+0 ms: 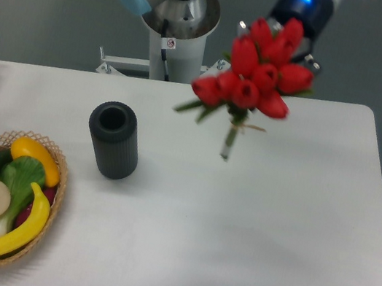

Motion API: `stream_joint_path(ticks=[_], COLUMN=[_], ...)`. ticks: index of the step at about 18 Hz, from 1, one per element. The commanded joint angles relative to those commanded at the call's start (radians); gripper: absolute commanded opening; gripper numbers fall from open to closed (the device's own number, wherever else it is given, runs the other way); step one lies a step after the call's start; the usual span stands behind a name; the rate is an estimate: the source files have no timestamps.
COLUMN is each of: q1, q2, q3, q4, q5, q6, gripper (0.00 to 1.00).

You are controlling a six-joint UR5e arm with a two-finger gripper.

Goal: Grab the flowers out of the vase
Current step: 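Carry the held tulips away from the vase and lower them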

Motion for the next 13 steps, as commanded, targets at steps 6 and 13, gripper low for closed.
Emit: stream_joint_path(ticks=[6,13], q1=[-0.031,-0.077], q2=[-0.094,-0.167], q3=[0.071,0.054], q4=[-0.003,-0.084], q5=[0.261,0.523], q6=[0.097,0.137], gripper=[0.18,0.13])
